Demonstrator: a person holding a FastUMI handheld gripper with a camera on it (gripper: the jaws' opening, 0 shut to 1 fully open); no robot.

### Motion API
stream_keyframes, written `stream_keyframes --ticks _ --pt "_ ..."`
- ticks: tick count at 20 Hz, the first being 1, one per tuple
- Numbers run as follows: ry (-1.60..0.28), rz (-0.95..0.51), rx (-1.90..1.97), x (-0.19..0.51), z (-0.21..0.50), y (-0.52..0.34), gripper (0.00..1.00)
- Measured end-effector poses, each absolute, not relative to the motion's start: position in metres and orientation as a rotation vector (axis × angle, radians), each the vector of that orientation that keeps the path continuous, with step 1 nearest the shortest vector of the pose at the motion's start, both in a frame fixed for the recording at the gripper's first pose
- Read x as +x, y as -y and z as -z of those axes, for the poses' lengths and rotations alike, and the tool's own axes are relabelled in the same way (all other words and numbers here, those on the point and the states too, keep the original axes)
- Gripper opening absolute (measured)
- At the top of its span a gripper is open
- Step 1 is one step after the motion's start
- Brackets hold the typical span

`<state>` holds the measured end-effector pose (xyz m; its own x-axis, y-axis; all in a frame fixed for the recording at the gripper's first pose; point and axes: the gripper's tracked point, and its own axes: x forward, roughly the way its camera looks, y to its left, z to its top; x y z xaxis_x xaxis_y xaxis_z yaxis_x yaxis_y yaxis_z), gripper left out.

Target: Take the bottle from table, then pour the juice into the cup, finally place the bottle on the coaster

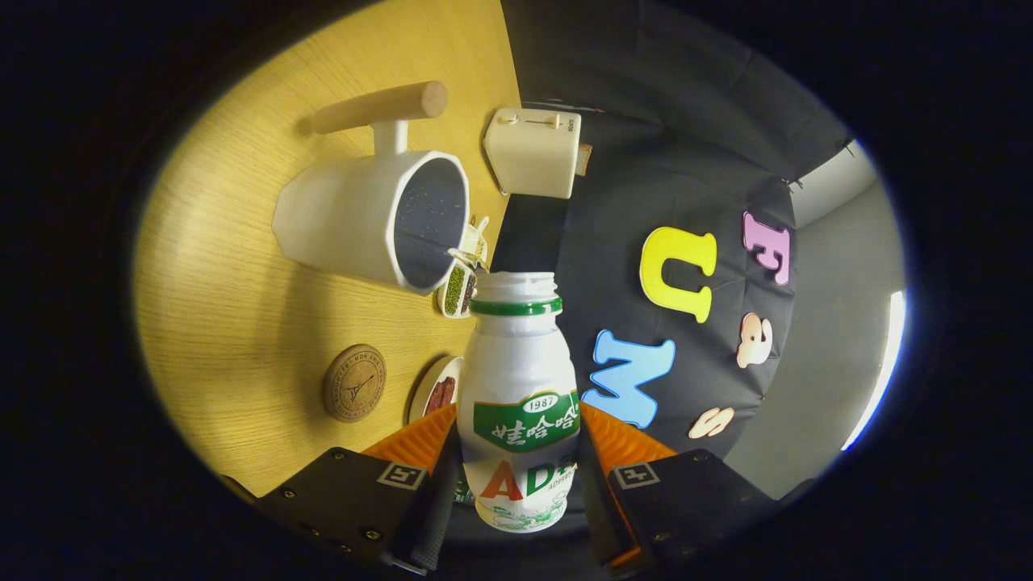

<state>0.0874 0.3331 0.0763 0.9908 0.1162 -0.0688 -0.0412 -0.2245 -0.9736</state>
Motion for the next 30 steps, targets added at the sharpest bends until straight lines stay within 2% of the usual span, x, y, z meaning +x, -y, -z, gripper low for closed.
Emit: stream_keyframes --ticks 30 --pt "0.092 -0.13 -1.969 0.092 -0.082 -0.344 0.69"
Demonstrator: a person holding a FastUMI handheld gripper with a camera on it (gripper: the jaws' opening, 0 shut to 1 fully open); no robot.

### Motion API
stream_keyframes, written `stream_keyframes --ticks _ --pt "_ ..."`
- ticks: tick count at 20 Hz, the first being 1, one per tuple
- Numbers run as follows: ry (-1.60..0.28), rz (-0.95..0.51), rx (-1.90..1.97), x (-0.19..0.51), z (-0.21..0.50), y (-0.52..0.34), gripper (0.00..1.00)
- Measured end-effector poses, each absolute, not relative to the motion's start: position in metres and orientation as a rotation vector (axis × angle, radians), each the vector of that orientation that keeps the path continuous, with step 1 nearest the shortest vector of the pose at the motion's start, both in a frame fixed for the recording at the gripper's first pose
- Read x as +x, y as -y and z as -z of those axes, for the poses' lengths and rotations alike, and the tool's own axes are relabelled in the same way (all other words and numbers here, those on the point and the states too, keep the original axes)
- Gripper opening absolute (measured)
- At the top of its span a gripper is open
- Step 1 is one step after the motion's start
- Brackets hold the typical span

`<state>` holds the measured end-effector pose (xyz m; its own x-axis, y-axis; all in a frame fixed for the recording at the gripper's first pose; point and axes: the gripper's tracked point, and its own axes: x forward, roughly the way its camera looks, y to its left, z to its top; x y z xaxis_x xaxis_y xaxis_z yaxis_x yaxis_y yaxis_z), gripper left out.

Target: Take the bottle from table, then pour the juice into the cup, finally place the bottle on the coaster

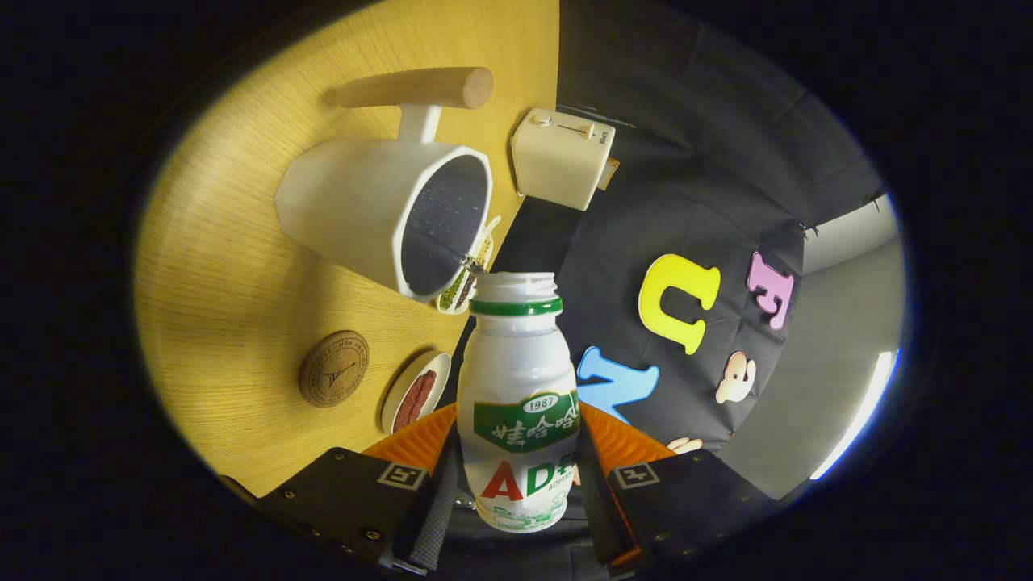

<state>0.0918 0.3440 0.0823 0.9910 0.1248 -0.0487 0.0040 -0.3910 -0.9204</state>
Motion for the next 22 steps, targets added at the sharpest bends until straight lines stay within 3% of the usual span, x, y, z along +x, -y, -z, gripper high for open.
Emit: stream_keyframes --ticks 22 --pt "0.074 -0.139 -2.055 0.089 -0.0813 -0.3439 0.69"
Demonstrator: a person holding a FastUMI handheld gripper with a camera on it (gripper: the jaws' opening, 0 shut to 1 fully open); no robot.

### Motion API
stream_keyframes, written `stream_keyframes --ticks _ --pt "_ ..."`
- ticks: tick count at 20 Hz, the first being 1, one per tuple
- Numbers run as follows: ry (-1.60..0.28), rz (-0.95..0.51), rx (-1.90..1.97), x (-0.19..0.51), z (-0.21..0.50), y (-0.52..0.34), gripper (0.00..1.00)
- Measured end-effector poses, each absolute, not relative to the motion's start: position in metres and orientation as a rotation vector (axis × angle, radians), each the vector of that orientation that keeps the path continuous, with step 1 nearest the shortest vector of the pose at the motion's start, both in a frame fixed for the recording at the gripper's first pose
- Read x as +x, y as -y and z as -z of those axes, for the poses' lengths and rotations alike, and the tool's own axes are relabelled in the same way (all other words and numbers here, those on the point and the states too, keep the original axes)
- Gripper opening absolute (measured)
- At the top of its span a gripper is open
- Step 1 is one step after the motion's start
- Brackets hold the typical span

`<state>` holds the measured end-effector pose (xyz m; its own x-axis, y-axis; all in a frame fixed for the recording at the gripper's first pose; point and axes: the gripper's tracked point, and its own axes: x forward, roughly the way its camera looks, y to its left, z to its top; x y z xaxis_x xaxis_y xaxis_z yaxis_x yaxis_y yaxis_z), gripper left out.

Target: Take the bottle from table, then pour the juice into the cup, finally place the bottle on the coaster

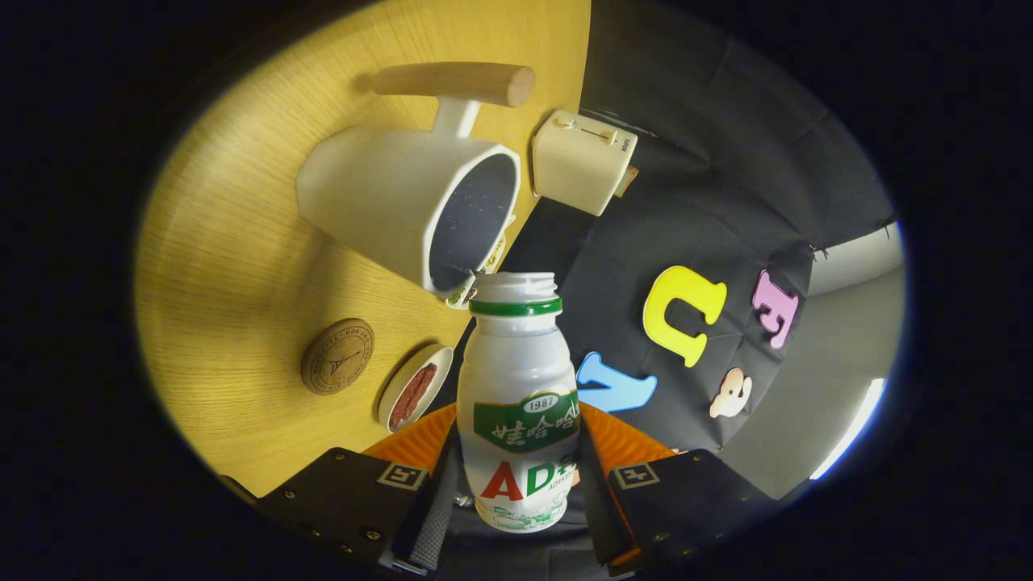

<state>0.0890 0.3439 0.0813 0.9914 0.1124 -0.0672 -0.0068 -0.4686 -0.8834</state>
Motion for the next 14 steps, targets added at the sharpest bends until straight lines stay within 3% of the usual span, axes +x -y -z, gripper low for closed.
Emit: stream_keyframes --ticks 14 --pt "0.058 -0.139 -2.064 0.0897 -0.0792 -0.3433 0.69"
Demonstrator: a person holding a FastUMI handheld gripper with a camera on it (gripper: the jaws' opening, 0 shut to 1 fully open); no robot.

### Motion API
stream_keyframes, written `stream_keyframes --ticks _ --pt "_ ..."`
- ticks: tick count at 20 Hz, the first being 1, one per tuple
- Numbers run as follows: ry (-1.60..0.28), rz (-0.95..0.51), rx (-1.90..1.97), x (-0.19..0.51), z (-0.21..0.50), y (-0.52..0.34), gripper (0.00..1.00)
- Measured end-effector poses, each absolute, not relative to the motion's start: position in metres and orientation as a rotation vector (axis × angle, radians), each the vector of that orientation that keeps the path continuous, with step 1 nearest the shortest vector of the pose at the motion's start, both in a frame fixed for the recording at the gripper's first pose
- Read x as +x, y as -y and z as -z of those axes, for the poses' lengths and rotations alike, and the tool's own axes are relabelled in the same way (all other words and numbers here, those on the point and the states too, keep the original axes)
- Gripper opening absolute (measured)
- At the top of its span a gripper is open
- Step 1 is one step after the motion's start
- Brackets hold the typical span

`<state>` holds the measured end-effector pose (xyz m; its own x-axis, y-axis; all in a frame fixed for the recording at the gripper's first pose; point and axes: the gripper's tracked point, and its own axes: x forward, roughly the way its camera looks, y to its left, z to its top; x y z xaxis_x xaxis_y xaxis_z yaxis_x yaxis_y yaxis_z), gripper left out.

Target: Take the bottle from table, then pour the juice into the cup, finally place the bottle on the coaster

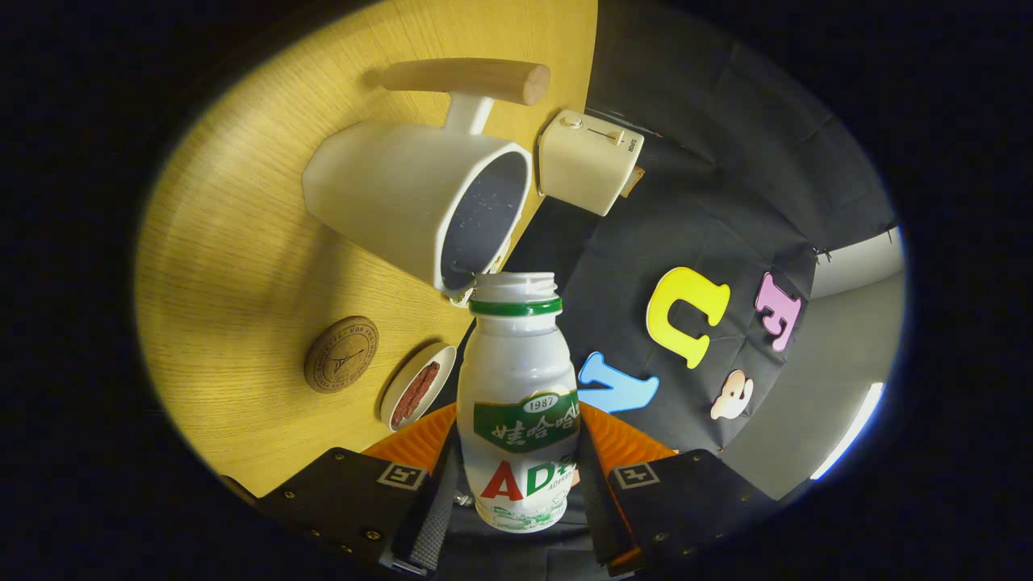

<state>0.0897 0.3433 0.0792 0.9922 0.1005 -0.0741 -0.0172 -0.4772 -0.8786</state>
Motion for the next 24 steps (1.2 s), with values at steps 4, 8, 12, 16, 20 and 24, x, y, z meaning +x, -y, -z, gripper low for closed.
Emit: stream_keyframes --ticks 4,8,12,16,20,24 --pt "0.06 -0.136 -2.056 0.089 -0.079 -0.344 0.69" --pt "0.063 -0.143 -2.016 0.089 -0.077 -0.345 0.69" --pt "0.071 -0.156 -1.96 0.089 -0.075 -0.347 0.69" --pt "0.062 -0.171 -1.879 0.088 -0.071 -0.347 0.69" --pt "0.032 -0.189 -1.779 0.087 -0.063 -0.343 0.69" --pt "0.01 -0.206 -1.684 0.086 -0.056 -0.34 0.69"
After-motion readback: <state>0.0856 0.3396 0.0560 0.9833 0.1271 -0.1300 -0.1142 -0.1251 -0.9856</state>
